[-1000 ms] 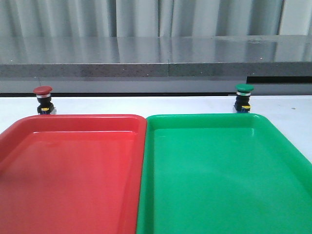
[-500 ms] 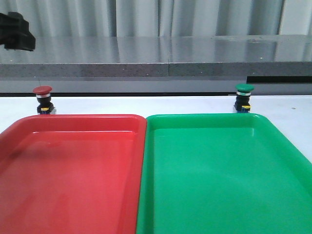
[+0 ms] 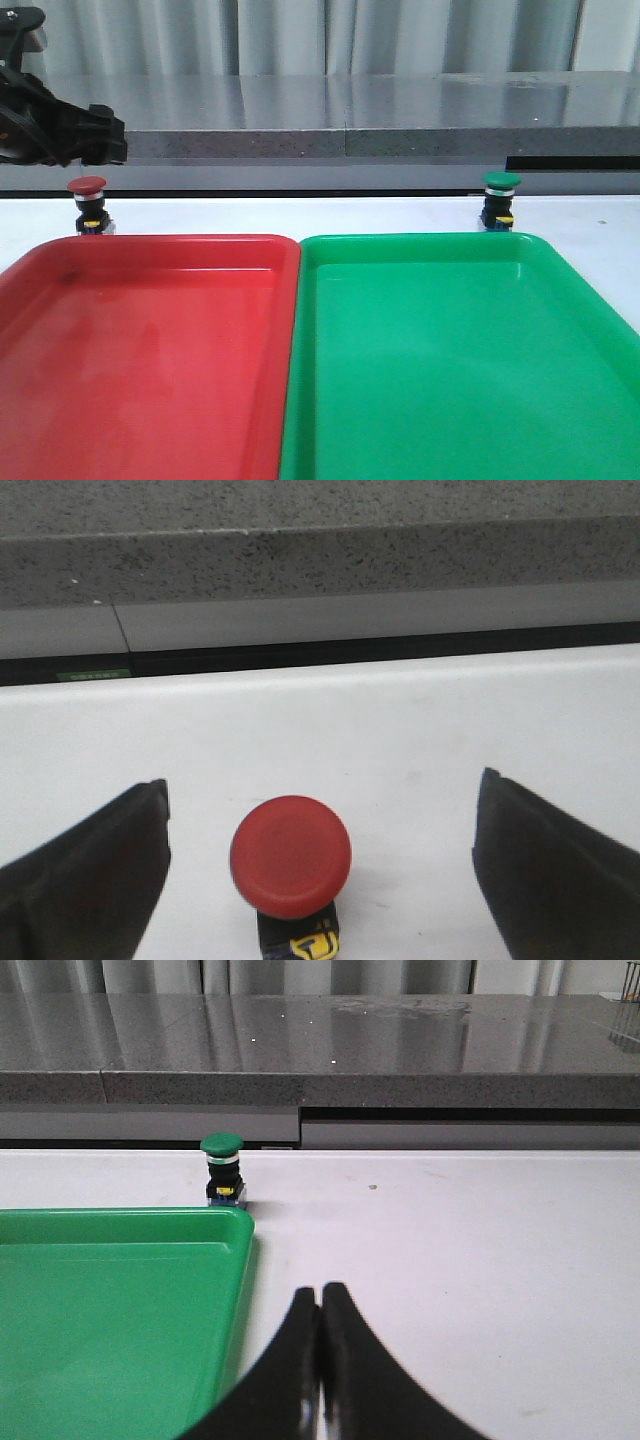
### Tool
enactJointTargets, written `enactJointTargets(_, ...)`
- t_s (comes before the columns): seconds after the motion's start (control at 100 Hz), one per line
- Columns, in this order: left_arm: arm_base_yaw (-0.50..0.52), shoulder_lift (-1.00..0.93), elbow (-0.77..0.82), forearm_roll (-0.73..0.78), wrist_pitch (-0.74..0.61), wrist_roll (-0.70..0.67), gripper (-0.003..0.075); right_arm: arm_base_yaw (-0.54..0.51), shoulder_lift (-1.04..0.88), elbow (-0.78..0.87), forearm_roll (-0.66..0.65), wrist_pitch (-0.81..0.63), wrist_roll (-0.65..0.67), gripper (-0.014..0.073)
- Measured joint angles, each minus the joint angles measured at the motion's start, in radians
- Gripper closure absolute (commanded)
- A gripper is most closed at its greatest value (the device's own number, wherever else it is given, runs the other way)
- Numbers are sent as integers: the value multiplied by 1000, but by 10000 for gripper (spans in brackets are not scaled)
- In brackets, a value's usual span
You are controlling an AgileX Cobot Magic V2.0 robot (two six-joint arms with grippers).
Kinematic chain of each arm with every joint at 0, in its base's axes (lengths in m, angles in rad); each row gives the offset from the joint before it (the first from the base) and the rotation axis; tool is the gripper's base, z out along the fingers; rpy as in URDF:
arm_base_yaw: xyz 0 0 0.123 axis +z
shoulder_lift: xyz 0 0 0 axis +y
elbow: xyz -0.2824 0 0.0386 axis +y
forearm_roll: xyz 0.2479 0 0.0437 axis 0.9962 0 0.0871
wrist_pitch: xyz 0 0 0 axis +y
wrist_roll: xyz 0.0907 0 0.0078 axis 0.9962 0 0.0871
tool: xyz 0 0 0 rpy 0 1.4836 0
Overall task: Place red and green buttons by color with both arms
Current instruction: 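Move the left gripper over the red push-button and lower around it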
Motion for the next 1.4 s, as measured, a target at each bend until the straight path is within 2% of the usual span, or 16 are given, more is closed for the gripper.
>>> enactJointTargets(0.39,-2,120,-101,0,-7,0,132,0,0,0,0,0,0,660)
enactJointTargets(1.11,7,154,-104,-2,7,0,137,0,0,0,0,0,0,660)
enactJointTargets(1.21,7,154,-105,-2,9,0,180,0,0,0,0,0,0,660)
enactJointTargets(1.4,7,154,-105,-2,21,0,318,0,0,0,0,0,0,660)
